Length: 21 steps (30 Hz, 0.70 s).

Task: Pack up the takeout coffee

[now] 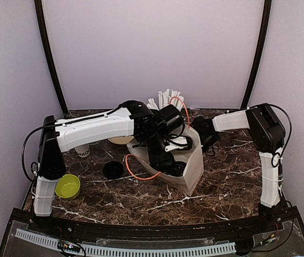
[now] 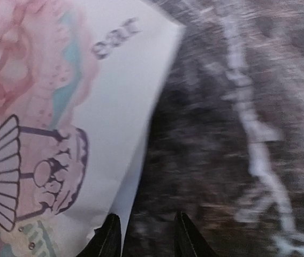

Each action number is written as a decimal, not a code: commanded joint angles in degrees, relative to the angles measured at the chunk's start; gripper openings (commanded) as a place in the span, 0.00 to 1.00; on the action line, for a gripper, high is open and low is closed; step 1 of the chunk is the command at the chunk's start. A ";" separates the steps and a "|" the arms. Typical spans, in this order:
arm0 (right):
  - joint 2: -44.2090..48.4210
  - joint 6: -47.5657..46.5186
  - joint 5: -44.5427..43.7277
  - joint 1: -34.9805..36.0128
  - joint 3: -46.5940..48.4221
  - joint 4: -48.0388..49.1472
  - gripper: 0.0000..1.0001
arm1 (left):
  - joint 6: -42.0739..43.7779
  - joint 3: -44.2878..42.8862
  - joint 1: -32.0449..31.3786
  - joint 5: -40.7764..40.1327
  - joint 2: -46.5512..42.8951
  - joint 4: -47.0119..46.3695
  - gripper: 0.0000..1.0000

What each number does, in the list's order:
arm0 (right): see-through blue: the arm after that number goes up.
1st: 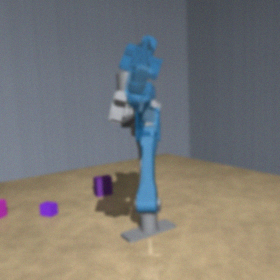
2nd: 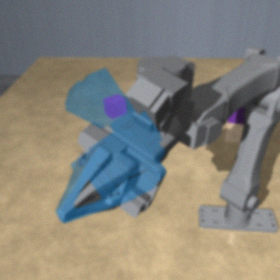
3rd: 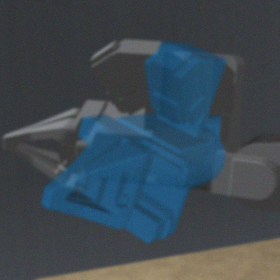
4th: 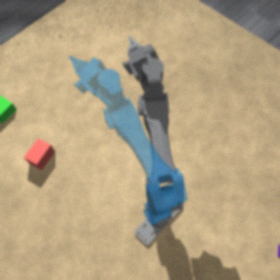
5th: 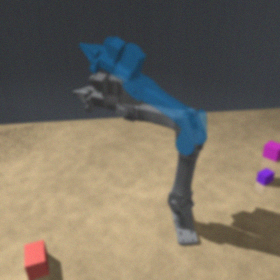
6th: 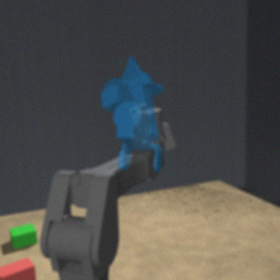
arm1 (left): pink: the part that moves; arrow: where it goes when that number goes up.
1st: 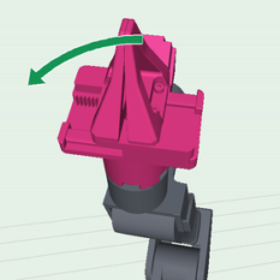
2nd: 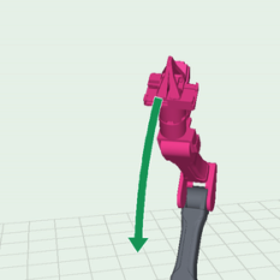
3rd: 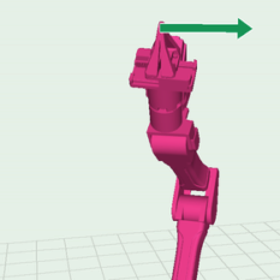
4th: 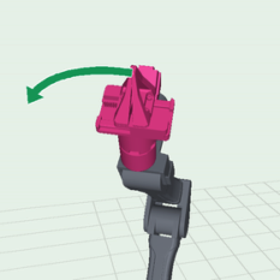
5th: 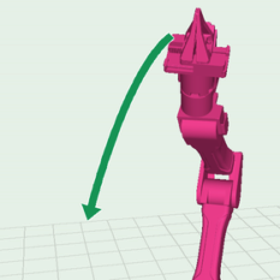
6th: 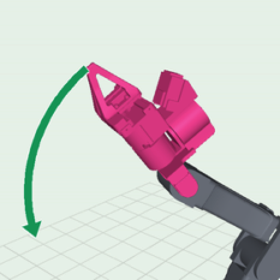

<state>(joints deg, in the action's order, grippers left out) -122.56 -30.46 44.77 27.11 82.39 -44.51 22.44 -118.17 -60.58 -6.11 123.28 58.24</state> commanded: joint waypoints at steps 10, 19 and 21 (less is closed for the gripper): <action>-0.02 -10.56 5.60 4.94 -2.53 -18.98 0.36 | -4.02 6.37 -3.75 8.82 -3.34 5.86 0.03; 8.30 -3.78 -9.21 -6.67 -0.70 -14.64 0.41 | -3.79 2.73 -3.95 5.22 2.76 6.09 0.00; 10.33 -2.69 -12.11 -9.54 0.24 -13.89 0.42 | -3.85 0.61 -4.20 5.31 4.50 6.26 0.00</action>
<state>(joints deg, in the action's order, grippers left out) -117.34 -36.32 40.21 22.44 80.03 -59.02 19.84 -116.38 -64.53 -0.99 122.02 62.48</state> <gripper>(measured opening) 0.413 0.716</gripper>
